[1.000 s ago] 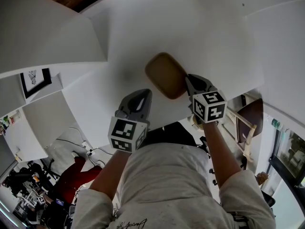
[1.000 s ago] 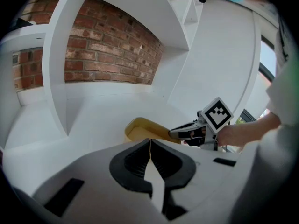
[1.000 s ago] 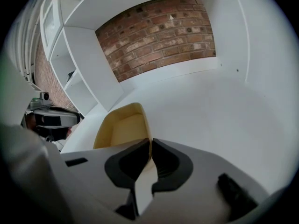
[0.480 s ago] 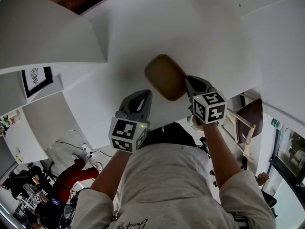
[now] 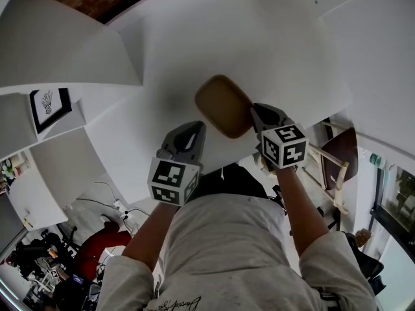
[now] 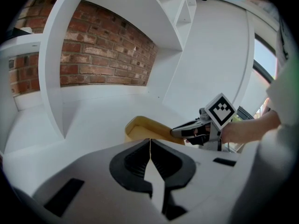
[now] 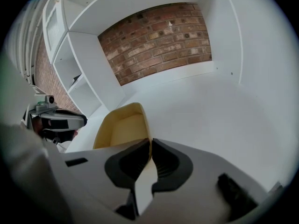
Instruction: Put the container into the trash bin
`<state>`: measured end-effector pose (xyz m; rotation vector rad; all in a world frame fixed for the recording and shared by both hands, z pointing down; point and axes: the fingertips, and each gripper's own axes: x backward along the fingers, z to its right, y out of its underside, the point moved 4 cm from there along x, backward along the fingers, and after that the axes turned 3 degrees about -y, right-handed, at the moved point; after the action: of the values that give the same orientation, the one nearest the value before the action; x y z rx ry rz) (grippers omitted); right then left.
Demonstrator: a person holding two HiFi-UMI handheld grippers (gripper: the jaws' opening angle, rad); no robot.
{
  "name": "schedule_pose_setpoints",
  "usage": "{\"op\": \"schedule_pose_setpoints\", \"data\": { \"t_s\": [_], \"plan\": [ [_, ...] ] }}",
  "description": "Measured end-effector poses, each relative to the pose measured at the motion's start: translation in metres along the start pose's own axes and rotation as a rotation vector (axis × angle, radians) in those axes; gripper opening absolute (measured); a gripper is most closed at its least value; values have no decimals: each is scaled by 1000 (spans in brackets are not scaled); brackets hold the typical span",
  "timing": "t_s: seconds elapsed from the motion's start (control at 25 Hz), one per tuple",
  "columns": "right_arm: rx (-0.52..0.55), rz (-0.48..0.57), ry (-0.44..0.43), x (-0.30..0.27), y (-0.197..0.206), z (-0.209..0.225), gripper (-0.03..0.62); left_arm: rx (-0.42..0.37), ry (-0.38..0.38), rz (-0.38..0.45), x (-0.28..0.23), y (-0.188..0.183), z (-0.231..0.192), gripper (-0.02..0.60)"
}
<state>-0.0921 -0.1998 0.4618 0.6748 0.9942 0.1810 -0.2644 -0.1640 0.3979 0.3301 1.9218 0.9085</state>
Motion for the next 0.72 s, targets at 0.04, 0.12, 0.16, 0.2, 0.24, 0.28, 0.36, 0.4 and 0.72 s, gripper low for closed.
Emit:
{"op": "schedule_pose_setpoints", "data": {
  "t_s": [0.04,0.12,0.16,0.2,0.24,0.28,0.36,0.4,0.72],
  "plan": [
    [-5,3,5,3,1,0,40,-4,6,-1,0,0,1,18],
    [-16,13,18,8,3,0,40,-12,19,-4,0,1,3,18],
    [-21,18,25,11,4,0,40,-17,25,-5,1,2,4,18],
    [-26,23,31,13,5,0,40,-22,31,-6,1,2,5,18],
    [-31,28,36,15,5,-1,40,-28,37,-7,1,3,5,18],
    [-38,33,41,16,6,-1,40,-33,42,-8,1,3,5,18],
    [-55,43,52,19,9,-3,40,-40,58,-4,-1,1,7,18],
    [-63,48,59,21,10,-3,40,-46,68,-3,-1,-1,9,18],
    [-121,79,115,39,23,1,40,-115,128,-6,-7,-8,20,18]
  ]
}}
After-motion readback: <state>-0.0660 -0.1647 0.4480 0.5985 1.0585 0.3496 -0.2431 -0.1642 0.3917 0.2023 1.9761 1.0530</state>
